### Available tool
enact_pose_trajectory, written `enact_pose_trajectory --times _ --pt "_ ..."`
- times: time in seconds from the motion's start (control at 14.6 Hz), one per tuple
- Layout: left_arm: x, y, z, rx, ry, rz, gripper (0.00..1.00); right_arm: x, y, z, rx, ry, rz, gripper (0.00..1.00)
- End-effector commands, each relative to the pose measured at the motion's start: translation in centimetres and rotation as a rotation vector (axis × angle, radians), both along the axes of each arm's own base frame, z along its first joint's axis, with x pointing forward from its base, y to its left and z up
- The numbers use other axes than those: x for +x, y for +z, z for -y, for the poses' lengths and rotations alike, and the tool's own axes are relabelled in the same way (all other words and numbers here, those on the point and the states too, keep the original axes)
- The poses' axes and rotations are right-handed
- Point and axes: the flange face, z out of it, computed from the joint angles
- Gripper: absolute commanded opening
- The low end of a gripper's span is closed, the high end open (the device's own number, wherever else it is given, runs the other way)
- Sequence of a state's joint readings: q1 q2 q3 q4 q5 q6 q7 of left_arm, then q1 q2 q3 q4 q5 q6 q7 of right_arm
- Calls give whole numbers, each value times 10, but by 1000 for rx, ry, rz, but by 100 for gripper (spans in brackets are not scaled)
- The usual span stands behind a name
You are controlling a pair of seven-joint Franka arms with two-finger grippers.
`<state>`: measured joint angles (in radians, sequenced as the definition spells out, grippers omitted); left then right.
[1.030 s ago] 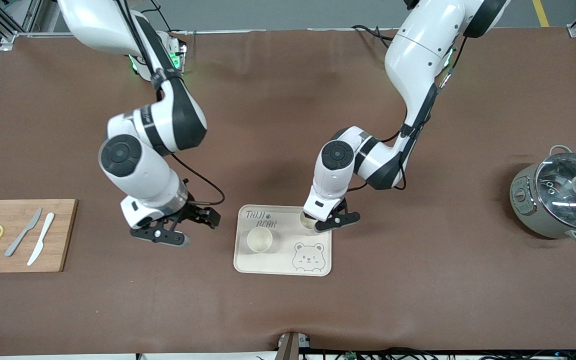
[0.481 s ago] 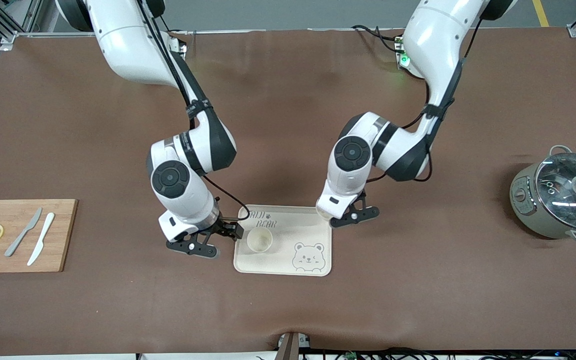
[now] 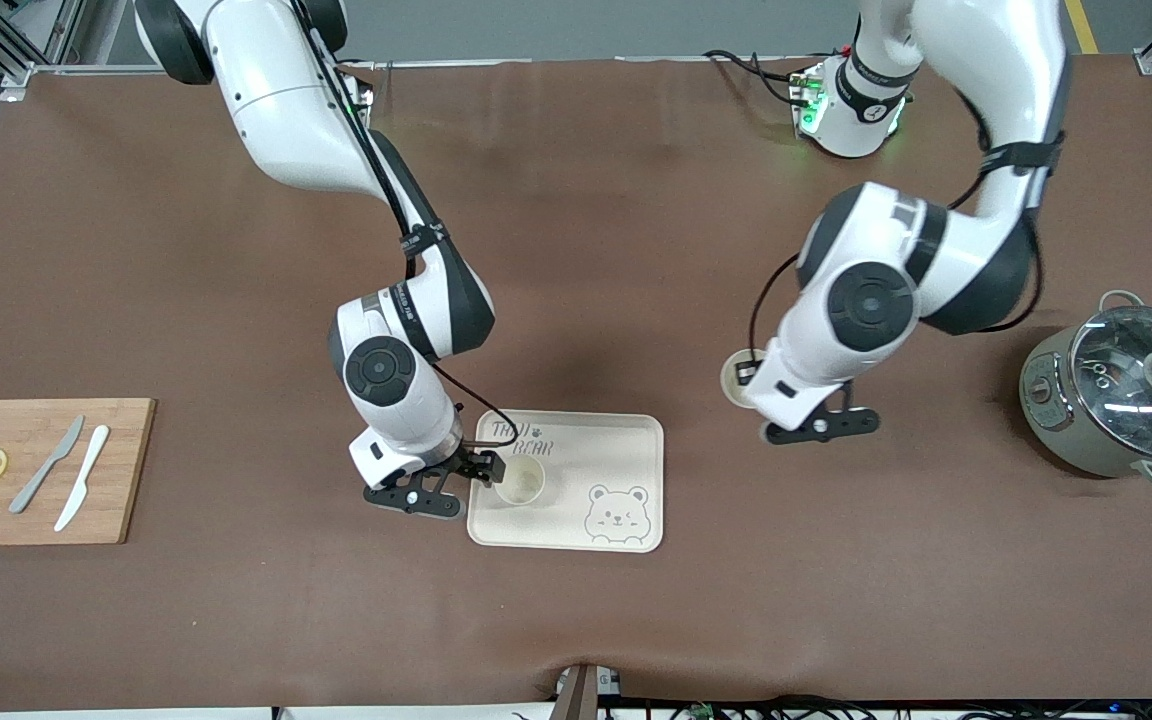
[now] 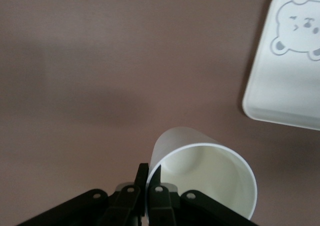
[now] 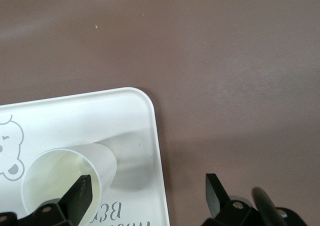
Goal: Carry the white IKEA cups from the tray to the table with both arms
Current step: 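Carry the cup toward the pot while the right gripper lowers onto the other cup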
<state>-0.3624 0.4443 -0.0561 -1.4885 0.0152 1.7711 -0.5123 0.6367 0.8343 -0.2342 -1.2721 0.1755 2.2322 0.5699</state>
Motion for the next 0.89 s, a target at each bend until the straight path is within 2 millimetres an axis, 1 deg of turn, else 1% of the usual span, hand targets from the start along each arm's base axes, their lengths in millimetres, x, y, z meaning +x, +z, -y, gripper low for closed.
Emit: enact_pose_trajectory --times 0.0,0.14,0.21,0.27,0.41,0.55,0.69,0.82 --pt "-24 13 -51 -28 -59 -12 0 -1 -2 -16 18 -1 12 100" --pt "-45 12 -100 -49 -134 0 0 0 -9 -17 21 -3 23 100" --pt "-56 9 -120 -58 -156 22 0 1 -11 -18 25 -4 33 100" --pt "-69 2 -133 -65 -167 49 0 0 -15 -21 26 0 36 100" --pt "-93 -18 -145 -74 -173 95 0 -2 -20 -25 25 3 38 100" --pt "-112 -32 -152 -76 -190 124 0 -4 -28 -32 28 11 53 100" --pt "-123 -42 -160 -76 -212 115 0 -7 -38 -37 27 18 57 100" --pt "-130 -57 -162 -92 -222 116 0 -9 -47 -41 27 22 63 100"
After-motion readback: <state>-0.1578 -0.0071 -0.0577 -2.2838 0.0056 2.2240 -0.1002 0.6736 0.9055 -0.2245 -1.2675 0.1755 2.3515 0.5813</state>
